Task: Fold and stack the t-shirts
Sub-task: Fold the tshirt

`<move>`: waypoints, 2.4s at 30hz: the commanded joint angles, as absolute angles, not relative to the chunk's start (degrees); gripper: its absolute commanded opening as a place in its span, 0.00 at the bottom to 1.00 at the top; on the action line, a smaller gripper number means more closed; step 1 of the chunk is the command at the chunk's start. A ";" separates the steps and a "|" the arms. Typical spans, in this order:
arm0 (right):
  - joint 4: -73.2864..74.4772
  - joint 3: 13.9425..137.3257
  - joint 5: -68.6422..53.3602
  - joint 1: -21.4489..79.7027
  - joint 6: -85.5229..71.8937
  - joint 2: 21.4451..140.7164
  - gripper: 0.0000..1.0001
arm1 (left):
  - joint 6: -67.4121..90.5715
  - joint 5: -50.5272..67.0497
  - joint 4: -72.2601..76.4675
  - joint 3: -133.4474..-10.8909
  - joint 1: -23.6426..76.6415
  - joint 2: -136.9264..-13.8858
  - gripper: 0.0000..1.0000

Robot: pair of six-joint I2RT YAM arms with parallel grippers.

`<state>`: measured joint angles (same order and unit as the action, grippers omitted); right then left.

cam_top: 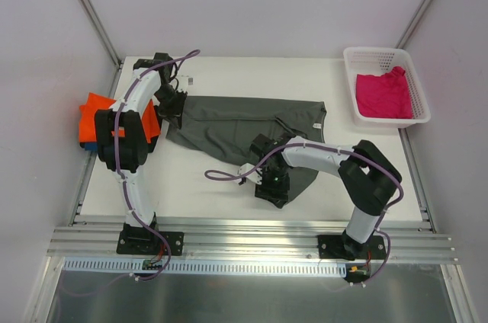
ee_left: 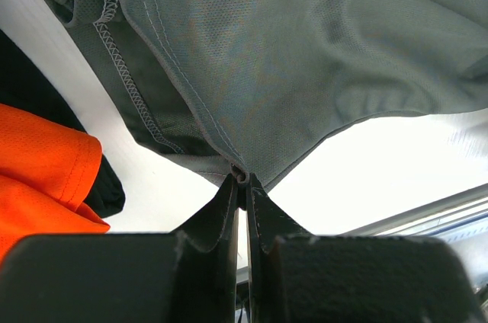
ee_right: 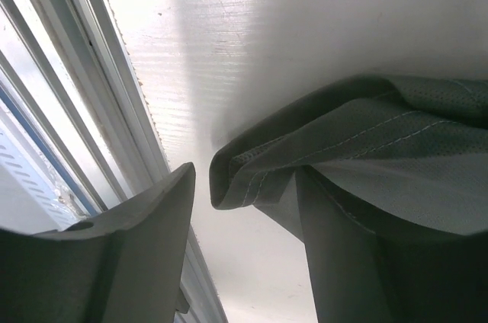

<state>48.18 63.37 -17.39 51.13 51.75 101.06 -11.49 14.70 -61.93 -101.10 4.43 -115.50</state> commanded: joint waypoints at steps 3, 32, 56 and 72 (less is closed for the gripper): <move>49.31 63.11 -17.41 51.15 52.21 98.62 0.61 | -12.04 15.47 -63.37 -103.27 3.78 -114.34 0.00; 66.00 72.25 -10.99 42.98 59.94 89.21 0.01 | -14.06 18.10 -65.83 -98.26 3.78 -106.62 0.00; 70.66 81.21 -5.54 29.89 59.50 83.41 0.01 | -13.98 14.33 -67.94 -83.76 4.57 -95.19 0.00; 66.71 89.64 -3.08 24.87 59.15 92.80 0.01 | -13.97 9.40 -68.03 -91.93 4.48 -103.26 0.00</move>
<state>66.83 85.47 -4.64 25.56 58.15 90.70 -14.06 11.25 -66.61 -88.55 4.45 -101.12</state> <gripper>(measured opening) 0.018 0.020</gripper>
